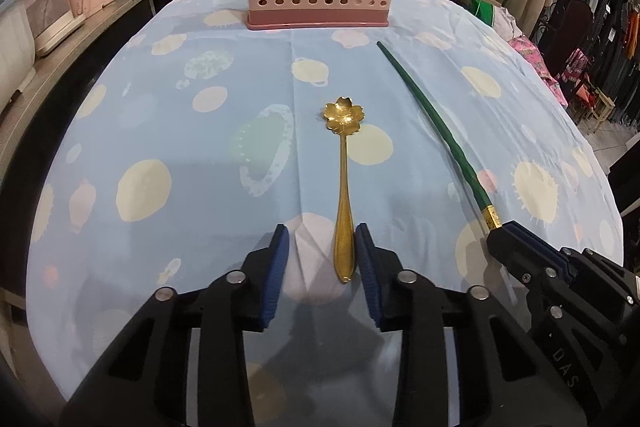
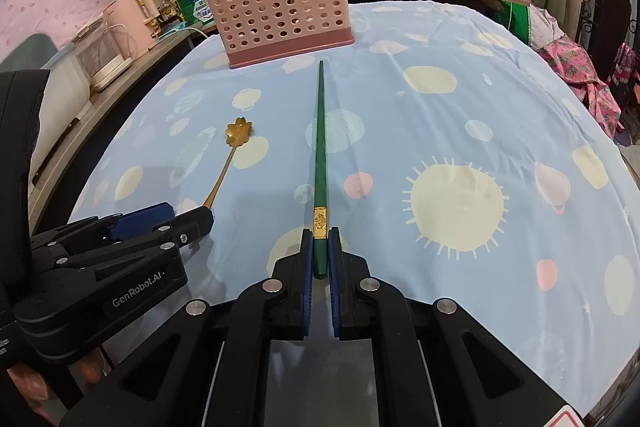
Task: Organize utensils
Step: 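Close the right tool on the green chopstick while the left tool grasps the gold spoon, then lift the gold spoon and green chopstick and lower them into the holder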
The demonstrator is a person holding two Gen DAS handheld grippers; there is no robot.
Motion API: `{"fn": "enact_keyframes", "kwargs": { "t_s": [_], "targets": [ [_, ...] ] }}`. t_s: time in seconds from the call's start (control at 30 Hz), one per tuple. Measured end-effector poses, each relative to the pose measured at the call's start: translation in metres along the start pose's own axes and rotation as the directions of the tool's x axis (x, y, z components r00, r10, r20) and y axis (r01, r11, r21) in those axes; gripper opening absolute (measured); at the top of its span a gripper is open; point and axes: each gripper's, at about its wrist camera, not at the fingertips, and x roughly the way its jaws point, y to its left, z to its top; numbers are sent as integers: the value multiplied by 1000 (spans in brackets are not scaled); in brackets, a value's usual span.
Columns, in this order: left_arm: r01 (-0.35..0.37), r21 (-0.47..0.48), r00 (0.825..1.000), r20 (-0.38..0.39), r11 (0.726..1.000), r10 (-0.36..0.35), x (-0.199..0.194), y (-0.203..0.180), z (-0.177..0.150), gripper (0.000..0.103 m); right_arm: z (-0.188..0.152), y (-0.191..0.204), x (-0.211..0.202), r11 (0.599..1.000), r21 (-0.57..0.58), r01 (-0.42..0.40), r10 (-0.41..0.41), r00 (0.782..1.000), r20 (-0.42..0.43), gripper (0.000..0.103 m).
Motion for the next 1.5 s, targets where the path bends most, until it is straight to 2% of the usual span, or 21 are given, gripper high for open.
{"fn": "enact_keyframes", "kwargs": {
  "t_s": [0.07,0.33,0.63,0.67,0.7,1.07,1.37,1.5],
  "targets": [
    [1,4,1000,1,1000,-1,-1,1,-1,14,-1,0,0,1000,-2,-2,2,1000,0,7],
    [37,-39,999,-1,999,-37,-13,10,1,10,0,0,-9,1000,-4,-6,6,1000,18,7],
    [71,-84,994,87,994,-64,-53,20,24,9,14,1,-35,1000,7,-30,29,996,83,7],
    [77,-89,993,96,993,-68,-57,21,28,8,16,1,-39,999,9,-35,34,995,94,7],
    [79,-91,992,104,993,-70,-60,22,32,2,19,2,-43,999,12,-41,40,994,104,7],
    [67,-84,985,162,994,-53,-84,28,68,1,62,1,-78,993,53,-101,89,975,205,7],
    [50,-47,976,213,998,-39,-106,35,108,1,105,-1,-97,990,60,-130,107,949,297,7],
    [47,-12,978,206,999,-44,-104,29,109,1,122,1,-102,988,53,-144,118,934,338,7]
  ]
}}
